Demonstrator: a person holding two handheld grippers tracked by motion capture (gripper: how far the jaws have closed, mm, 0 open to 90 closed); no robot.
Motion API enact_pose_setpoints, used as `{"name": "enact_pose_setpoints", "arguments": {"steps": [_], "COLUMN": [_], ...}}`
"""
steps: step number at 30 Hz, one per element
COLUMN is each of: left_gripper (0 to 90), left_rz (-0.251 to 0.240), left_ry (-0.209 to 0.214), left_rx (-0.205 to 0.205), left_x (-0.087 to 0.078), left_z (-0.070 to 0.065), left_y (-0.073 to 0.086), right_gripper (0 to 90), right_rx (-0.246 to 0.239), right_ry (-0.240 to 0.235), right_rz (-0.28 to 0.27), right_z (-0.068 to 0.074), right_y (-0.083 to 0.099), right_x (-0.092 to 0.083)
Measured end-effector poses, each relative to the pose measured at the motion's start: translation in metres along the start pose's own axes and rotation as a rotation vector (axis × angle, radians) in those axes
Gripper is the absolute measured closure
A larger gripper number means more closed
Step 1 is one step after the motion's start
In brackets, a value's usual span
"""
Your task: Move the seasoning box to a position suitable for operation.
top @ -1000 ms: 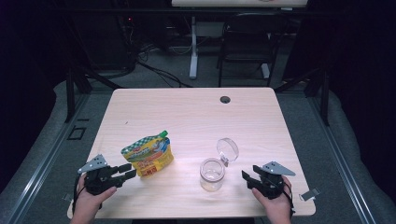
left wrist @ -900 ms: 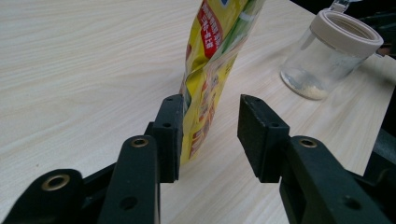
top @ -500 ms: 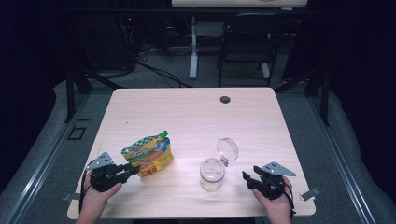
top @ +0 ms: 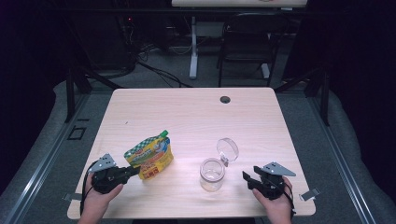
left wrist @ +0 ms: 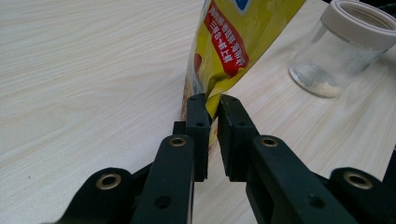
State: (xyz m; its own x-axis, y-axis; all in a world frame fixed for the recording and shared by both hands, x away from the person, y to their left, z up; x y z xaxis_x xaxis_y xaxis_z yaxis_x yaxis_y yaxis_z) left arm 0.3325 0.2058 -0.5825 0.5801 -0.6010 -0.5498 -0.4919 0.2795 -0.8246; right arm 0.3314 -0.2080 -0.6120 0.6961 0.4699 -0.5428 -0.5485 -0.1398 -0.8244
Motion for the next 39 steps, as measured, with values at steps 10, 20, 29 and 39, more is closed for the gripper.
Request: {"name": "enact_pose_setpoints", "arguments": {"steps": [10,20,29,39], "left_gripper": [83.9,82.9,77.6,66.5], "left_rz": [0.004,0.001,-0.012,-0.008], "left_ry": [0.015,0.027,0.057,0.062], "left_rx": [-0.011,-0.038,-0.069,-0.087], "left_x": [-0.0004,-0.0006,-0.0021,0.0044], "left_z": [-0.0068,-0.0057,-0.0049,-0.0053], "left_y": [0.0001,0.0005,-0.0009,-0.0022], "right_gripper": [45.9,46.0,45.9,45.9], "right_rx": [-0.001,0.001,-0.001,0.004], "right_ry": [0.003,0.001,0.003,0.009], "right_rz": [0.004,0.008,0.014,0.010], "right_z": [-0.0006,-0.0004,-0.0008,-0.0026], "right_y": [0.0004,0.0013,0.0016,0.0027], "right_x": [-0.0003,0.0003,-0.0010,-0.0028]}}
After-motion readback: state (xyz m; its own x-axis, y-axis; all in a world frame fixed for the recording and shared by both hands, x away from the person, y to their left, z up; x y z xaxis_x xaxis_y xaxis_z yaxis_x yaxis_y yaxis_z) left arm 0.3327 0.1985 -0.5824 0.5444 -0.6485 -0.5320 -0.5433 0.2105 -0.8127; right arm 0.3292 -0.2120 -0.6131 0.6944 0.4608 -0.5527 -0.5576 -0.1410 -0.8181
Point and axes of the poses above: each handheld gripper's, and its own axes: x roughly forward along the jaws, y roughly out of its underside, z roughly to its left, the point moved 9 cm from there along x, roughly forward along the jaws, and after that the axes turned 5 degrees about -y, right-handed, at the moved point
